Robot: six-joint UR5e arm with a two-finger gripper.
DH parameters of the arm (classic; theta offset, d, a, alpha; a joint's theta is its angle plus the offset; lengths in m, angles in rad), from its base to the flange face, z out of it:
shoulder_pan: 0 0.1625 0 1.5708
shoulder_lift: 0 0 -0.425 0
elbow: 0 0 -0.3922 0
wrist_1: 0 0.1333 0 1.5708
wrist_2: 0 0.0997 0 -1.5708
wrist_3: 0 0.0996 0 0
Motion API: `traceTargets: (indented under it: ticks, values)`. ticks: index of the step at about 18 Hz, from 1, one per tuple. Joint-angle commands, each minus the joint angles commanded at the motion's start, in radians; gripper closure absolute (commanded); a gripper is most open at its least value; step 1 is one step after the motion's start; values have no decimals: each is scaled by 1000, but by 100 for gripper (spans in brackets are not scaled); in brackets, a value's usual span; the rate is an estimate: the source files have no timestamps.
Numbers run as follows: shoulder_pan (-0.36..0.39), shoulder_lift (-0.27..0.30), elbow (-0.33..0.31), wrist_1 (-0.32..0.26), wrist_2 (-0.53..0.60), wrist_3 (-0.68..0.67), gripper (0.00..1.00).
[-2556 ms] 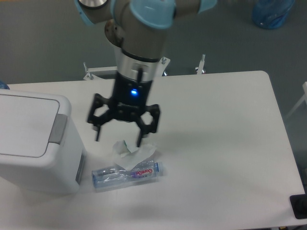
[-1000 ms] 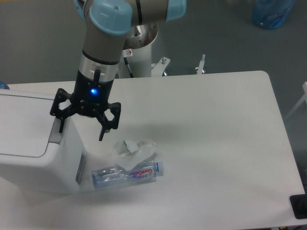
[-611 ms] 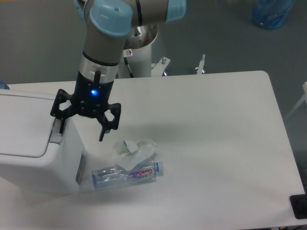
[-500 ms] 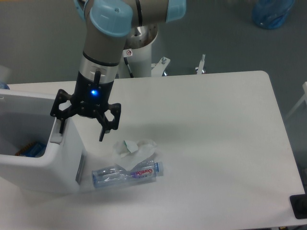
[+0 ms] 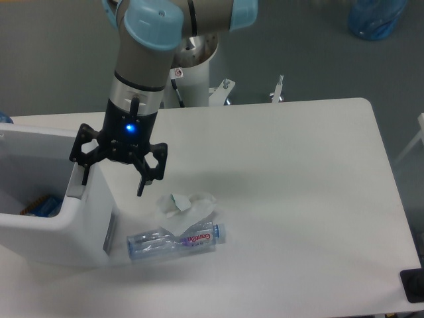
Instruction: Open the trash can
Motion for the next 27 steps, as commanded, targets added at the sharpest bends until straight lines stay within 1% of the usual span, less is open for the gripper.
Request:
traceTargets:
  ticks: [3,5,8,9,12,14,15,16,19,21,23,25,27]
  values:
    - [57,-6,3,11,5,17,0]
    - [86,-40,23,9,12,66,0]
    - [143,-55,35,11,76,112,0]
    - [158,-60,35,11,83,147,0]
    - [180,-113,51,11,107,340,0]
    - [187,-123,61,9,164,461,0]
    - [198,-141,66,9,191,519,0]
    - [209,-159,63,8,218,569,0]
    - [259,-186,55,3,256,667,0]
    - [290,-187,55,-5,261,754,0]
    - [304,-184,51,-24,264,840,0]
    - [302,-187,55,-61,316,903,0]
    - [296,-186,51,-83,370,917,0]
